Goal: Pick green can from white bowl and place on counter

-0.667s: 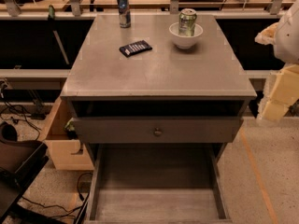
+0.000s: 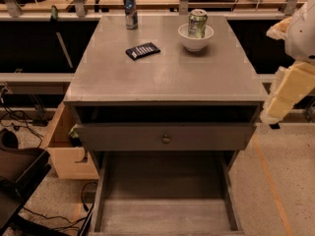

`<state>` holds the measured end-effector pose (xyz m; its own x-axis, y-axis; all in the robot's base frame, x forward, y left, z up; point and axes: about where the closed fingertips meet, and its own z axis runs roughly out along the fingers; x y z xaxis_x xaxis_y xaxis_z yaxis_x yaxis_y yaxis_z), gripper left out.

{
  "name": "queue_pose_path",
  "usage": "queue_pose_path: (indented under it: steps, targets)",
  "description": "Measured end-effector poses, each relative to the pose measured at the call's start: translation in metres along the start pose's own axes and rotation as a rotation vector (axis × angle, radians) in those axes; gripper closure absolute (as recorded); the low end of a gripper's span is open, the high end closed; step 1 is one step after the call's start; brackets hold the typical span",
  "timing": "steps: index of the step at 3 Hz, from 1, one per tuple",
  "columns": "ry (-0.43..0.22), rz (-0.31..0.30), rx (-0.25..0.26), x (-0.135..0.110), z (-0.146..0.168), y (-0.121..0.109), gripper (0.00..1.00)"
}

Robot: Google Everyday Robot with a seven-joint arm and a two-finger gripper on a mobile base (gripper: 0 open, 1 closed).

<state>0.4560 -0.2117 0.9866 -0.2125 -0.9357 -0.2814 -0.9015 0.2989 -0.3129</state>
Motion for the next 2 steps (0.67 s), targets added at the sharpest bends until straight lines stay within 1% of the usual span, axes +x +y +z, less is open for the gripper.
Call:
queue_pose_path:
  steps: [1,2]
  targets:
    - [-0.249,0.007,0.137,-0.031,0.011,-0.058,0.0]
    - [-0.43,0.02,0.239,-0.053,0.016,-0.104,0.0]
